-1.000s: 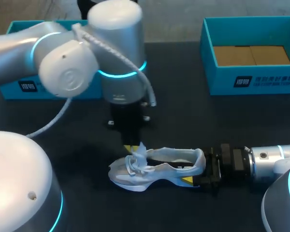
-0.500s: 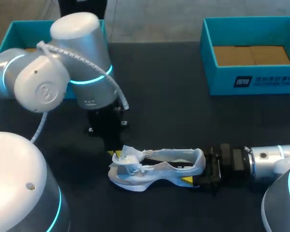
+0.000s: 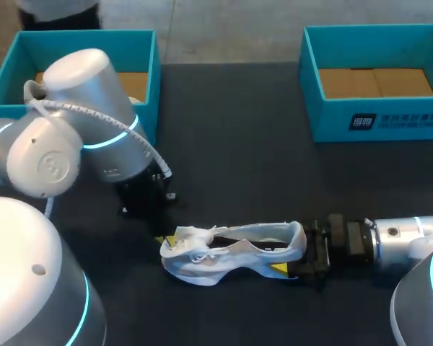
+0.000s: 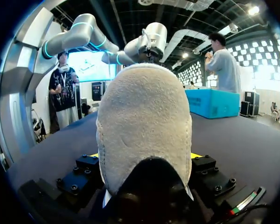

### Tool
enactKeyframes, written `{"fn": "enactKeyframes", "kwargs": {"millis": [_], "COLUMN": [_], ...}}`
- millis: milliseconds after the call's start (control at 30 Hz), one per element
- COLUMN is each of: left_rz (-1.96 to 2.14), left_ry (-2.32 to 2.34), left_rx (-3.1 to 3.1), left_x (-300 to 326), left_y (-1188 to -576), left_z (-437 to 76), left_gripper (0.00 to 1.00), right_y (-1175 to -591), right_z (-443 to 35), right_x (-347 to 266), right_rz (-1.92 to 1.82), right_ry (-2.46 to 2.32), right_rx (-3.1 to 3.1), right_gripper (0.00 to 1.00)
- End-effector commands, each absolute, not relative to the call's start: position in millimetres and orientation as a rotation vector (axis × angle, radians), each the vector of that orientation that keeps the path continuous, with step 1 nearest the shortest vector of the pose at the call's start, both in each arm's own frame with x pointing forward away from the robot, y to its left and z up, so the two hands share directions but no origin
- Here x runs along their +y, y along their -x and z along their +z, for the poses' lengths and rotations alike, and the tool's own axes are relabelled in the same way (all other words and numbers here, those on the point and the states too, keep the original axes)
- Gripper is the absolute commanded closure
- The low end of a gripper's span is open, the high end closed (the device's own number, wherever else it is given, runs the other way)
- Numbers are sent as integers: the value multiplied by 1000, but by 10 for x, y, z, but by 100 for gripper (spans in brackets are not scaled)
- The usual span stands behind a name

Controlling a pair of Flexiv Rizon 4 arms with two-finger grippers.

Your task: Take the shoe out of the shoebox, open the shoe tongue, remove and reinsert the insole, then place the shoe into the shoebox

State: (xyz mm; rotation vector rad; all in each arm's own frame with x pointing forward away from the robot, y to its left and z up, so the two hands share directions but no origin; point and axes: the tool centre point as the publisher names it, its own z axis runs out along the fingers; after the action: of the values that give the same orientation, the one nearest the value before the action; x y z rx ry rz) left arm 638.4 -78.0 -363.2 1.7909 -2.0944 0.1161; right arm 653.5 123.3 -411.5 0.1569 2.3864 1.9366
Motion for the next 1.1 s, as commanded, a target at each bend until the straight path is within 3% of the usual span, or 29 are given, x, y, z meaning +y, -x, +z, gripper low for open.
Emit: {"fn": "enactKeyframes", "kwargs": {"millis": [33,233,267,300,400,667,933,1100], "left_rz": [185,263,279,285,322,349,385,409], "left_ry": [-1755,-1702,-1685,-1678,-1636,-1547,-1425,-1239], "left_rx": [-2049,-2110,-2137,-2150,-2224,-2392,-2586,-2712], "left_x": [-662,-606,-601,-598,-609,-686,-821,-933], "left_y": [-6379,-6365,-6361,-6339,-6290,-6291,-6375,-6439], "left_z": [-3602,-3309,-3222,-3183,-3005,-2699,-2325,-2057], "left_gripper": [59,38,29,26,26,37,37,51], "right_y": [-6516,-6516,-6516,-6516,-6516,-6516,-6516,-6516], "right_z": [-4122,-4122,-4122,-4122,-4122,-4122,-4122,-4122], "right_x": [1234,1234,1234,1234,1234,1234,1234,1234], "right_rz": [1931,1931,1931,1931,1931,1931,1931,1931], "right_ry": [-161,-161,-161,-161,-161,-161,-161,-161], "right_rx": [2386,2386,2386,2386,2386,2386,2386,2386], "right_gripper": [100,100,100,100,100,100,100,100]}}
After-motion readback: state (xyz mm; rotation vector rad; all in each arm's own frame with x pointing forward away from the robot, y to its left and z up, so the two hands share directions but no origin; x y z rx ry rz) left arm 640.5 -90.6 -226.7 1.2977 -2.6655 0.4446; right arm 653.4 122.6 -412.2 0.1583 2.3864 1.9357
